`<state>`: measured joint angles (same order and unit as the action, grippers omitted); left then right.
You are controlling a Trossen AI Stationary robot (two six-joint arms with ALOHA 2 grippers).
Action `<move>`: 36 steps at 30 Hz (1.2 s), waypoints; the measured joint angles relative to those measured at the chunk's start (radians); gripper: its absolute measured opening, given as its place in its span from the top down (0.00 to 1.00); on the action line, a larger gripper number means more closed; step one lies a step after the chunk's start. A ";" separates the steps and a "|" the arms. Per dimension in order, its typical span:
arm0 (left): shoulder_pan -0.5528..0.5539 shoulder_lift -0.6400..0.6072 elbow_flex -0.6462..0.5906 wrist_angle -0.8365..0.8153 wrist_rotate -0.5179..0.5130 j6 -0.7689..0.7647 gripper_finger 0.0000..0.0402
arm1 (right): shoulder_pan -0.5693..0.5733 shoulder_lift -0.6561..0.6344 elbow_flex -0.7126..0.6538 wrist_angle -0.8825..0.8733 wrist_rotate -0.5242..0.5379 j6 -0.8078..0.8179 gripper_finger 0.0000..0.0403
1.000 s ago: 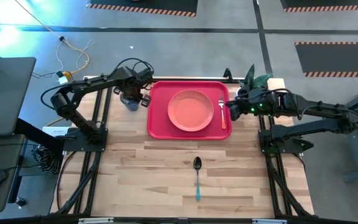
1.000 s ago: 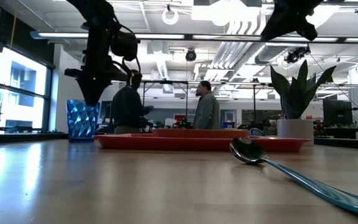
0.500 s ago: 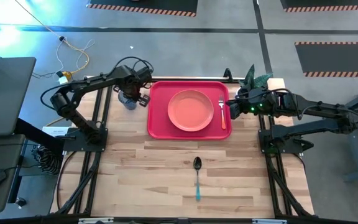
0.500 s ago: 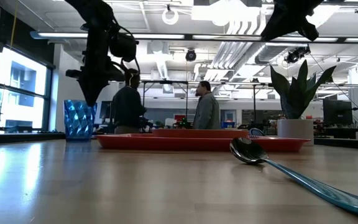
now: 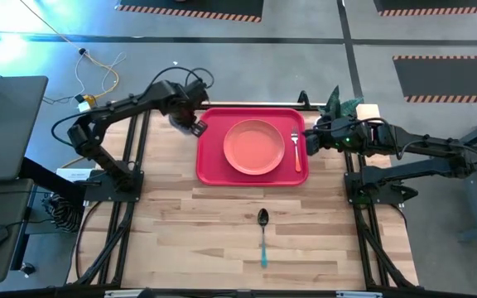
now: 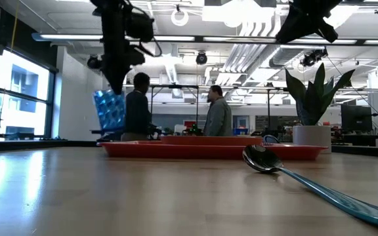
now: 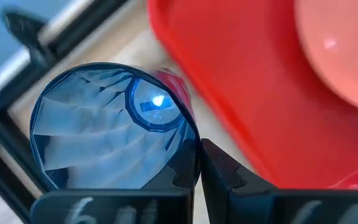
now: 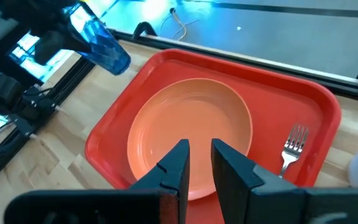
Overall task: Pick and place plate/cup/fork/spoon on tray
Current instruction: Put the blue glass on the top left of the red tray
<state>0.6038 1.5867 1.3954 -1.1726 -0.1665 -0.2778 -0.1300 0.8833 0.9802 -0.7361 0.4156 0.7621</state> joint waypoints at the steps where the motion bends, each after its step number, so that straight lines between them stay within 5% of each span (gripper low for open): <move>1: -0.005 0.000 0.018 0.004 0.000 0.022 0.99 | 0.000 0.000 0.000 0.000 0.004 0.001 0.86; 20: -0.112 0.000 0.126 0.201 0.026 0.715 0.99 | 0.000 0.000 0.000 -0.001 0.107 0.045 0.86; 36: -0.109 0.122 0.125 0.163 0.032 0.786 0.99 | 0.000 0.000 0.000 -0.001 0.105 0.042 0.86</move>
<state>0.4943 1.7088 1.5200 -1.0092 -0.1349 0.5087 -0.1303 0.8837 0.9802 -0.7368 0.5209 0.8043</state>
